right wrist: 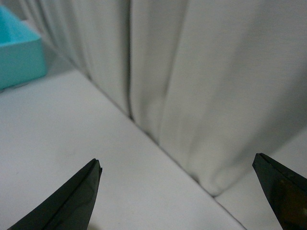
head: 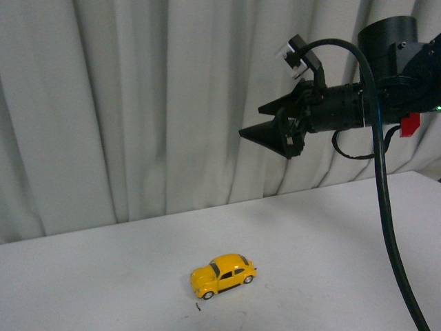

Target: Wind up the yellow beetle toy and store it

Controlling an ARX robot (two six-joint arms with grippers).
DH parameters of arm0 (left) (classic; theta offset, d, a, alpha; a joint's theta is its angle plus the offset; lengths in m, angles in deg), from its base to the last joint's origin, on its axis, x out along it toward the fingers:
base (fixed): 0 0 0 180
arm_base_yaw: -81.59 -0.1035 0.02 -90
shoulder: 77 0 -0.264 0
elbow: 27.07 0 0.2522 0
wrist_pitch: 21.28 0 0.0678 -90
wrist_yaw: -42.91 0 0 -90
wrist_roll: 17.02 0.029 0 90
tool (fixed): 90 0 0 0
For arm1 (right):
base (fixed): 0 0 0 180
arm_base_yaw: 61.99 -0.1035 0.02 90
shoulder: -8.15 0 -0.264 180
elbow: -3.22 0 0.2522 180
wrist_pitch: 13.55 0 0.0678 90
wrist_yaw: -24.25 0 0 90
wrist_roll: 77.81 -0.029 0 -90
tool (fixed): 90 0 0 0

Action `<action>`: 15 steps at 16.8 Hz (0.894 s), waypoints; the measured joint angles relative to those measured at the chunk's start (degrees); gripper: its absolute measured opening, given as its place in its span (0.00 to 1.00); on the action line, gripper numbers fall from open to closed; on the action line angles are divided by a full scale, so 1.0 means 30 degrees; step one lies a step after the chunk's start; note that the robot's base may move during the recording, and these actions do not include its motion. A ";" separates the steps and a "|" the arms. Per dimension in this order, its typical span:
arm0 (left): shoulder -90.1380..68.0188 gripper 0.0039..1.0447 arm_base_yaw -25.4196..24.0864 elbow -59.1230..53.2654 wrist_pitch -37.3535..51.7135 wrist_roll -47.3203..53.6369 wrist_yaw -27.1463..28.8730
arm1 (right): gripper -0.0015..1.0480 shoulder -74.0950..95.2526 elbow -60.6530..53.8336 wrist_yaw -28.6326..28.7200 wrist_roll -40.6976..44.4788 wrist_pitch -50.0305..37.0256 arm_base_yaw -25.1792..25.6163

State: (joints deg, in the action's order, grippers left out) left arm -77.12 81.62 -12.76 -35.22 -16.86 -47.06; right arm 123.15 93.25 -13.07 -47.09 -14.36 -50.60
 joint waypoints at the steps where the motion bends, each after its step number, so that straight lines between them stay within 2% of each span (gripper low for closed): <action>1: 0.0000 0.94 0.0000 0.0000 0.0000 0.0000 0.0000 | 0.94 0.0546 0.1173 0.0532 0.1800 0.2244 -0.0233; 3: 0.0000 0.94 0.0000 0.0000 0.0000 0.0000 0.0000 | 0.94 0.1989 0.4350 0.1035 0.6608 0.8714 -0.0852; 7: 0.0000 0.94 0.0000 0.0000 0.0000 0.0000 0.0000 | 0.94 0.2579 0.5530 0.0925 0.8925 1.1679 -0.1107; 9: 0.0000 0.94 0.0000 0.0000 0.0000 0.0000 0.0000 | 0.94 0.3410 0.6870 0.0401 1.2262 1.5846 -0.1479; 12: 0.0000 0.94 0.0000 0.0000 0.0000 0.0000 0.0000 | 0.94 0.5042 0.7621 -0.1639 1.8870 2.2600 -0.2127; 13: 0.0000 0.94 0.0000 0.0000 0.0000 0.0000 0.0000 | 0.94 0.5501 0.7388 -0.2404 2.0582 2.3496 -0.2331; 15: 0.0007 0.94 0.0000 0.0000 -0.0007 0.0000 0.0000 | 0.94 0.5697 0.6878 -0.3257 2.1923 2.2673 -0.2477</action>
State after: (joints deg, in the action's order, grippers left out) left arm -77.10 81.62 -12.76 -35.25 -16.86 -47.06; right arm 140.24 113.88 -22.84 18.68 53.66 -58.03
